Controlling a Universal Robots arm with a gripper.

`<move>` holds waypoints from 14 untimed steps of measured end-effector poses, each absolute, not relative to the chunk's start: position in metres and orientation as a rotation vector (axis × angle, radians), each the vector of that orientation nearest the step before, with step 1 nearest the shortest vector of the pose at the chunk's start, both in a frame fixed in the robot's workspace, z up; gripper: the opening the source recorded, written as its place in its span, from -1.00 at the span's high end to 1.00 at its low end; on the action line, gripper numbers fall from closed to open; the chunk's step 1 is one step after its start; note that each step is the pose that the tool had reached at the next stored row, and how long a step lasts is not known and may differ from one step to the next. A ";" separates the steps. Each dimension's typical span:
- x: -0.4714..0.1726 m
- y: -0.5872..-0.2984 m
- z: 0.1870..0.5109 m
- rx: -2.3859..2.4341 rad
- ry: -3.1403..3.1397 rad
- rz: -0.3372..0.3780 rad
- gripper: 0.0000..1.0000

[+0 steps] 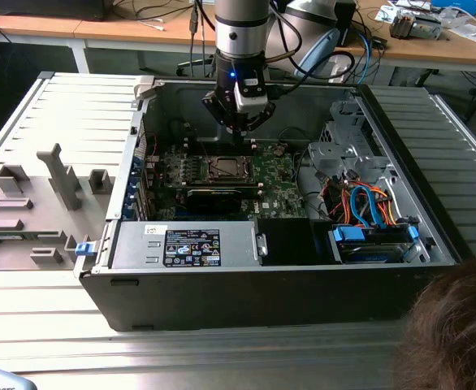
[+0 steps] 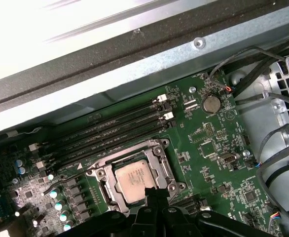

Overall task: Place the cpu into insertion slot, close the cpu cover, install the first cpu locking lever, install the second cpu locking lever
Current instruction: 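Install the first cpu locking lever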

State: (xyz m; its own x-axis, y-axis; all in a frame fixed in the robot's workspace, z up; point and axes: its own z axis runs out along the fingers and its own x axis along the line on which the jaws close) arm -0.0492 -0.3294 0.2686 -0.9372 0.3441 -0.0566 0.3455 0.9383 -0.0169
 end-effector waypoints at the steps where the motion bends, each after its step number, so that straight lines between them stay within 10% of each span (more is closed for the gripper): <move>1: -0.049 -0.329 0.269 0.538 3.041 -0.041 0.79; 14: -0.049 -0.329 0.269 0.484 3.050 -0.040 0.79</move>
State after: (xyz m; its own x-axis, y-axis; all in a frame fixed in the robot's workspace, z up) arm -0.0492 -0.3293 0.2686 -0.9495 0.3085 -0.0566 0.3098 0.9506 -0.0169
